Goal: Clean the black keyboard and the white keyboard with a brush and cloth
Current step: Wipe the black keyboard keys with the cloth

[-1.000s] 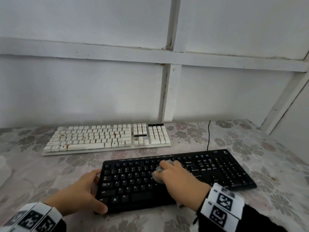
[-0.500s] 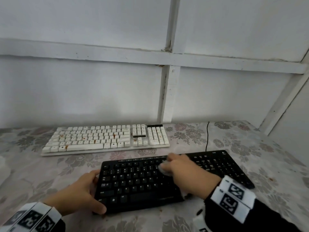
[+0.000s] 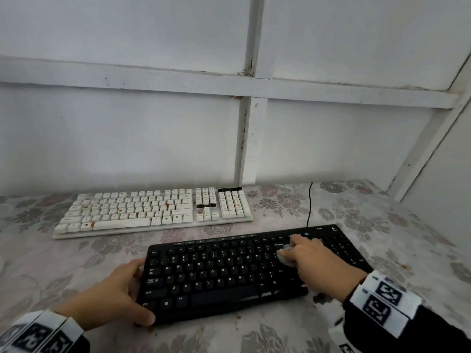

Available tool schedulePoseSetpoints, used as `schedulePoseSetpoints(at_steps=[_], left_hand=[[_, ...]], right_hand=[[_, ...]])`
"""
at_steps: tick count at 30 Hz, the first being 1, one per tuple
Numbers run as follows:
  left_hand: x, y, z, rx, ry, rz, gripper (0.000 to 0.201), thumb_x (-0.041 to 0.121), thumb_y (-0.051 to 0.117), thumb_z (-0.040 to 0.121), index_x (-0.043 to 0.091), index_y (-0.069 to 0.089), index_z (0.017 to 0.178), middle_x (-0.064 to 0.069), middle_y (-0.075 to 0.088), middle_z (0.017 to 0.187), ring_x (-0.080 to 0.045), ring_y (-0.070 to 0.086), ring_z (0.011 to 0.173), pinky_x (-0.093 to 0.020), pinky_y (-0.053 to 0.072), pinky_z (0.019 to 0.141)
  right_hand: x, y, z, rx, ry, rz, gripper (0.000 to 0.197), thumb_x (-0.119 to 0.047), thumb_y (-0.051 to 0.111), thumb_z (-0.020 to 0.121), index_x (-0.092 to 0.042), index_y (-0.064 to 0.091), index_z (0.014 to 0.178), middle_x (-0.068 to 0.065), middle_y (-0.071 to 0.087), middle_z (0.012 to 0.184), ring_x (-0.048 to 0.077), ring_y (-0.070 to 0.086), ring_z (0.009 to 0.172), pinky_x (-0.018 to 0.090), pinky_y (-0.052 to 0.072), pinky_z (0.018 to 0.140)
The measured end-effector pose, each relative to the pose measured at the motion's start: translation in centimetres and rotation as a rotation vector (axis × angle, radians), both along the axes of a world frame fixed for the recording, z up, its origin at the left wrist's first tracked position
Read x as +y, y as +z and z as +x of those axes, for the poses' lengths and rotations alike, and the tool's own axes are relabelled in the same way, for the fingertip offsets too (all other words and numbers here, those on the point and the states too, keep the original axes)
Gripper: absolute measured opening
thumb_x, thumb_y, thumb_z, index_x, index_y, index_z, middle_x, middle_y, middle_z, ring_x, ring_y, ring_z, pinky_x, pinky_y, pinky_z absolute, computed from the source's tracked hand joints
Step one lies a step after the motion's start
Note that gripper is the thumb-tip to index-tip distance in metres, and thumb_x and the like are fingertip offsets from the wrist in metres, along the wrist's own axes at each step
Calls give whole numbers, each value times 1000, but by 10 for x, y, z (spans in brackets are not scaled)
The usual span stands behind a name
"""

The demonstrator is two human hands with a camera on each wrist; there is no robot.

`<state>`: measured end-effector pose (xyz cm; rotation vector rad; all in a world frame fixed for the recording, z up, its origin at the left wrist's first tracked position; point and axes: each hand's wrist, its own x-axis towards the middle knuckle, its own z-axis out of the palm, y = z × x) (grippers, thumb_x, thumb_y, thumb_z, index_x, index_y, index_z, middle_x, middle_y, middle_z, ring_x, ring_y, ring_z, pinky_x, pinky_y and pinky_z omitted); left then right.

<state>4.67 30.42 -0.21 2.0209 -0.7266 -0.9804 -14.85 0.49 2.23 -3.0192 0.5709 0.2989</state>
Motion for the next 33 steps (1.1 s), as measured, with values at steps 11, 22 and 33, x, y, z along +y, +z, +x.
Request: schedulePoseSetpoints(at_steps=[11, 22, 33], left_hand=[[-1, 1, 3, 48, -30, -8, 135, 41, 87, -4, 30, 37, 120, -7, 54, 107, -11, 63, 61, -18, 47, 51], [1, -4, 6, 21, -7, 7, 120, 41, 89, -3, 37, 42, 108, -11, 53, 107, -29, 65, 72, -38, 54, 63], [0, -4, 6, 43, 4, -41, 122, 38, 90, -4, 33, 43, 109, -12, 57, 106, -18, 66, 65, -24, 50, 54]], right_hand=[[-36, -9, -23, -87, -71, 34, 39, -43, 31, 100, -26, 63, 115, -5, 47, 107, 21, 43, 90, 24, 34, 75], [-94, 5, -62, 30, -290, -101, 36, -27, 32, 102, -23, 62, 122, 0, 48, 106, 20, 50, 93, 23, 28, 72], [-47, -12, -20, -78, -62, 50, 23, -14, 42, 96, -18, 61, 110, -3, 46, 107, 23, 44, 92, 31, 39, 84]])
